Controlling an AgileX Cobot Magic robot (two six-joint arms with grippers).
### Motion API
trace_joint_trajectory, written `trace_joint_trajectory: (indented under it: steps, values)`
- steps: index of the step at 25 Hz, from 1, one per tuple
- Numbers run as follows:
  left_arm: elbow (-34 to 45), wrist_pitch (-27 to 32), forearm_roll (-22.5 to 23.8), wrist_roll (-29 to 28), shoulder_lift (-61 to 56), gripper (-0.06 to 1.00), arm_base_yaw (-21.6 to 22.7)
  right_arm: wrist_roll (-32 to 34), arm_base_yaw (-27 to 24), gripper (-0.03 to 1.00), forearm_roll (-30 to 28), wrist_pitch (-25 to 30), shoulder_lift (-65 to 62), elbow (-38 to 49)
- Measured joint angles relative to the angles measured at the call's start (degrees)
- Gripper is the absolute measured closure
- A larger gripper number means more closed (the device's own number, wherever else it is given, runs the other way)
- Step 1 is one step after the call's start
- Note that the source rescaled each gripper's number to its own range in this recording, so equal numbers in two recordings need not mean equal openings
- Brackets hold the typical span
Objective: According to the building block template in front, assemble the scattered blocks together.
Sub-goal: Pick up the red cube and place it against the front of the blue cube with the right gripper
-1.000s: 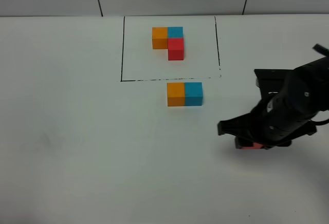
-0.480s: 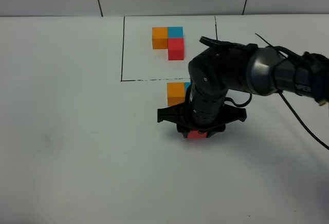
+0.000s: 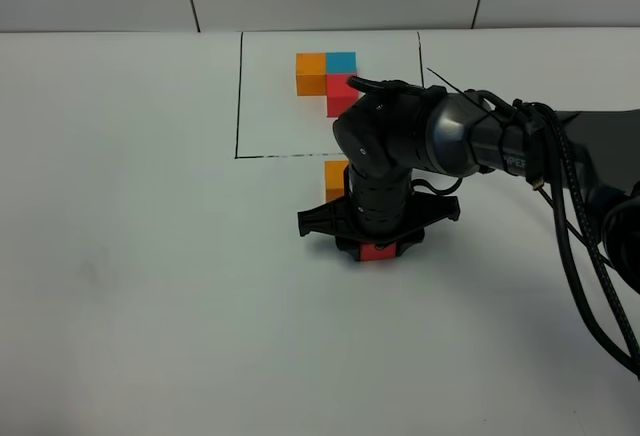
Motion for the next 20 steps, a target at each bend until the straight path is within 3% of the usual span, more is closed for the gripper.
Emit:
trace_joint_trajectory:
  steps: [20]
  values:
    - [0.0, 0.0, 0.0, 0.0, 0.0, 0.04, 0.0, 0.4, -1.2, 0.94, -2.4, -2.7, 0.3, -0.3]
